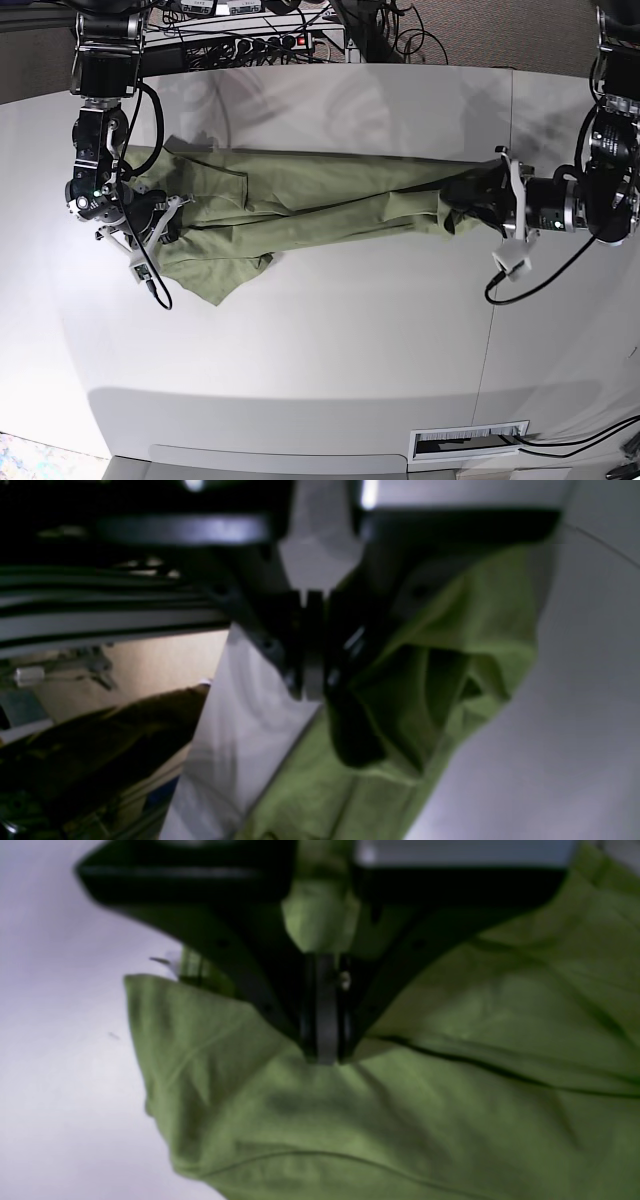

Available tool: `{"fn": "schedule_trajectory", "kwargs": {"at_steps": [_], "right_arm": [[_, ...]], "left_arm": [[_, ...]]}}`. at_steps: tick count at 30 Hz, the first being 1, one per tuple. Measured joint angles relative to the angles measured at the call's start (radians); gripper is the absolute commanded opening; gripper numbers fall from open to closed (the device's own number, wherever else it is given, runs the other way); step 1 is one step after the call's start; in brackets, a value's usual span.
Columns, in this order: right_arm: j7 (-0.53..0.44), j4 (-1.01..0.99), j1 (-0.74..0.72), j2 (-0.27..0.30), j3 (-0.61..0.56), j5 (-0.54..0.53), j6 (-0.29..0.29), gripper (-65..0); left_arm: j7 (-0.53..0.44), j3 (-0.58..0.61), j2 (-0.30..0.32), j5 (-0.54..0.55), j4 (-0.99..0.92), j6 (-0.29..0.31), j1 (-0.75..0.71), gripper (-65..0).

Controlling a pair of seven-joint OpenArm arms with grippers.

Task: Fold the T-shirt properly
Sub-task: 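Hold both strip ends and straighten the green strip along the table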

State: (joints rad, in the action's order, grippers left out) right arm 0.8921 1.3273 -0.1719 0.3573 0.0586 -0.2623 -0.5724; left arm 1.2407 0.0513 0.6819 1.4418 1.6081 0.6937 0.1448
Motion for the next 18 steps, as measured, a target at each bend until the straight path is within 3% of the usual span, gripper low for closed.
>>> {"fn": "schedule_trajectory", "kwargs": {"at_steps": [7, 11, 18], "right_arm": [[0.002, 0.0, 0.0, 0.0, 0.0, 0.0, 0.0, -65.0], [0.002, 0.0, 0.0, 0.0, 0.0, 0.0, 0.0, -65.0], [0.005, 0.0, 0.0, 0.0, 0.0, 0.0, 0.0, -65.0]], "left_arm": [[-0.219, 0.0, 0.061, -0.262, -0.026, 0.0, 0.003, -65.0], [-0.353, 0.0, 0.089, -0.357, -0.131, 0.0, 0.004, -65.0], [-0.382, 0.0, 0.089, -0.394, -0.372, -0.001, 0.003, -65.0]]}}
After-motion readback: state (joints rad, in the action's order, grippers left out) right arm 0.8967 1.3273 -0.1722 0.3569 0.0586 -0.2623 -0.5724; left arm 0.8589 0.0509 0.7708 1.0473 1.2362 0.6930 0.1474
